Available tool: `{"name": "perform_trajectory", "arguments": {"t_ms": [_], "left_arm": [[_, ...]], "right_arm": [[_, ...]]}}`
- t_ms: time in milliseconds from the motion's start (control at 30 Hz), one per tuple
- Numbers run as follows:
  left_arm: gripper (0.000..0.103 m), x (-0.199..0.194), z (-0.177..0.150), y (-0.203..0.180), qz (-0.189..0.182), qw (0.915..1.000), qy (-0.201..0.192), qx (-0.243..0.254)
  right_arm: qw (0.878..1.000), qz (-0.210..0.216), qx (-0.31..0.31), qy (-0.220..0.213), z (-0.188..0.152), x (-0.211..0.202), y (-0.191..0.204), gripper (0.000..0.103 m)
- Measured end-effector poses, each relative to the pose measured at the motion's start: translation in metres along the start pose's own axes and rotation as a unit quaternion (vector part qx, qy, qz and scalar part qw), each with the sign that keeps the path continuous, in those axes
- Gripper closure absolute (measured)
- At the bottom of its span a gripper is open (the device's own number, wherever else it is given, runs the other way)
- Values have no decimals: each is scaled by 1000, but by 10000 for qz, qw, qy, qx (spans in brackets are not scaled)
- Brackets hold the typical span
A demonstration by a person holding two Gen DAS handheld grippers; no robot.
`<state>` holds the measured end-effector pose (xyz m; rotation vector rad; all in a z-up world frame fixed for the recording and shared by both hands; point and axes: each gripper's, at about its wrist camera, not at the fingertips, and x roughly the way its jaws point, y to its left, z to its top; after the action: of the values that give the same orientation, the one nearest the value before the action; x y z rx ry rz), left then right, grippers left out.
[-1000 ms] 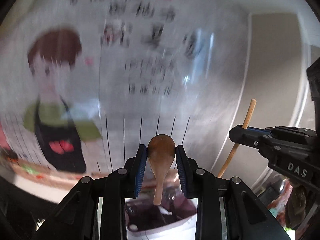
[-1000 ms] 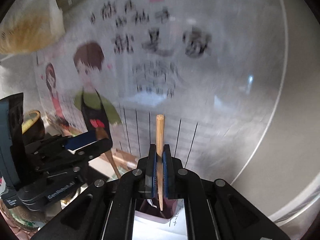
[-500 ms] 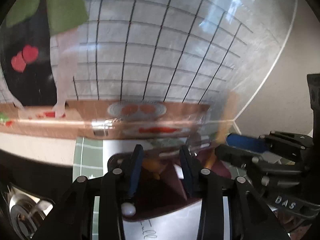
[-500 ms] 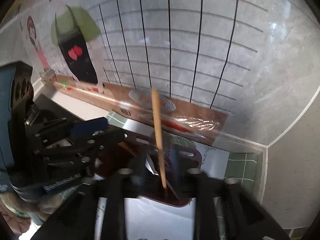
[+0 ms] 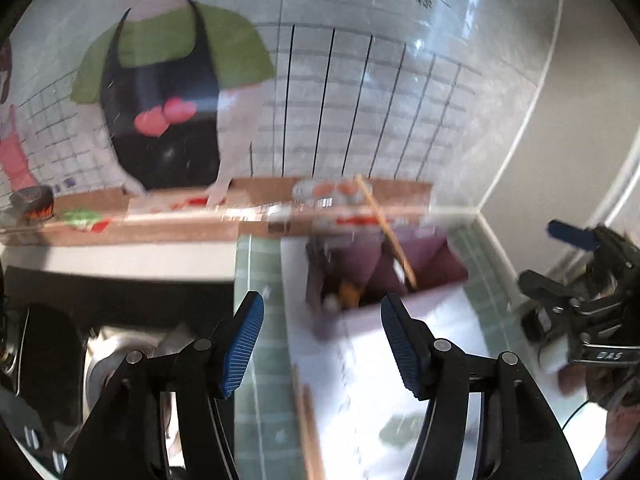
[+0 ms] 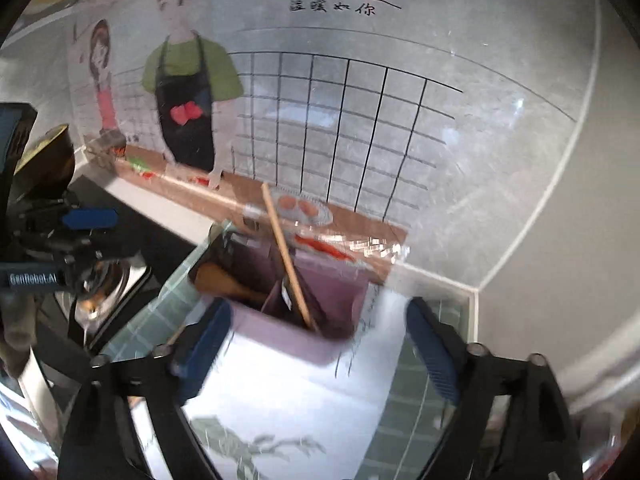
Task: Organize utensils
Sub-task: 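Move both open tools down toward the chopsticks and grey spoon on the cloth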
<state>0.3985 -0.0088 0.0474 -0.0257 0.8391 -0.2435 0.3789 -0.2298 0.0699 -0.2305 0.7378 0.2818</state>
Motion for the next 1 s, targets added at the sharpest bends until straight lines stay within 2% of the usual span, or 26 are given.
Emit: {"name": "perform_trajectory", "arguments": {"t_ms": [133,233,433,533,600,633,667,833,967,1000], "left_arm": [[40,1,-40,0,21,9989,409,224],[40,19,-77,-3,-16,9955,869,366],[40,50,-134,-11,-65,9879,1472,485],[40,60,-153,-11,-125,9853,1658,390],[40,64,-159,-9,-164,9842,1743,249],[40,64,-161,-9,-176,9841,1754,219],[40,64,-162,-8,-194,9841,1754,198],[40,58,-159,-2,-283,9850,1698,110],[40,58,-157,11,-349,9850,1671,-236],[40,58,-156,15,-375,9846,1675,-343]], "right_arm": [[9999,11,-54,163,-39,-14,8,1],[9990,80,-123,428,-67,-12,15,1],[9929,537,-163,1051,-128,-4,30,4],[9864,770,-215,1437,-158,0,39,30],[9793,1049,-222,1719,-174,5,45,62],[9759,1138,-240,1844,-182,8,49,67],[9749,1116,-282,1906,-187,10,52,72],[9751,1019,-119,1968,-200,16,50,75],[9733,957,156,2078,-209,23,38,75],[9725,934,183,2125,-212,25,36,79]]}}
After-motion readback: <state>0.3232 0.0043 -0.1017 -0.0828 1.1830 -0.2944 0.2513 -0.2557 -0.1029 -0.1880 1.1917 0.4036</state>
